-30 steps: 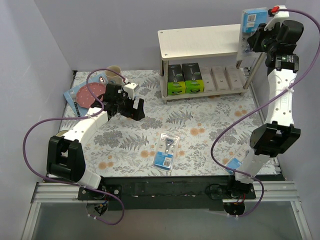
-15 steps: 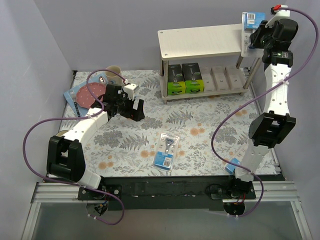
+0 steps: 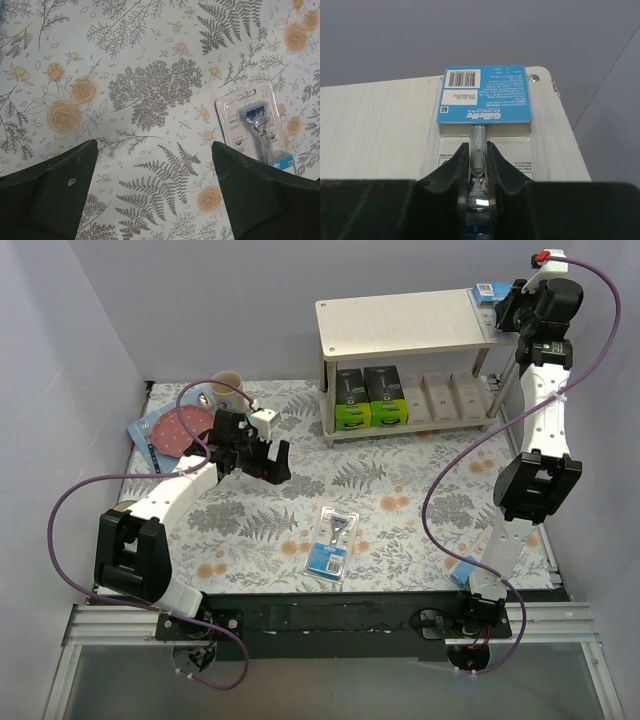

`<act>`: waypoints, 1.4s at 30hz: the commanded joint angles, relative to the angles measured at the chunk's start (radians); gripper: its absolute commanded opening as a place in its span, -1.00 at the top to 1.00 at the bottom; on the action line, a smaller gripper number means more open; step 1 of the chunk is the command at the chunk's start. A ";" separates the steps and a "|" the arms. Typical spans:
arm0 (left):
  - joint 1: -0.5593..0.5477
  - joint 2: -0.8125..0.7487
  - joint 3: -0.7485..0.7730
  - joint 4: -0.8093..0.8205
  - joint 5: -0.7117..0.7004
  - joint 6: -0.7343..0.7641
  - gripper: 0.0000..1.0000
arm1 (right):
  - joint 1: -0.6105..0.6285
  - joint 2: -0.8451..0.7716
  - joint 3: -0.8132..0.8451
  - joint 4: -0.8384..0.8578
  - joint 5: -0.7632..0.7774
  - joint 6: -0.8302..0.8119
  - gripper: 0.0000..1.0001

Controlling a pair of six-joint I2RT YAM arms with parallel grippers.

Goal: Place and organize the shaving razors onto the shelf

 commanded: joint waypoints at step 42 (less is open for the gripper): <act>-0.031 0.035 0.100 0.030 0.033 -0.048 -0.96 | 0.017 -0.998 -1.297 -0.654 -0.147 -1.078 -0.72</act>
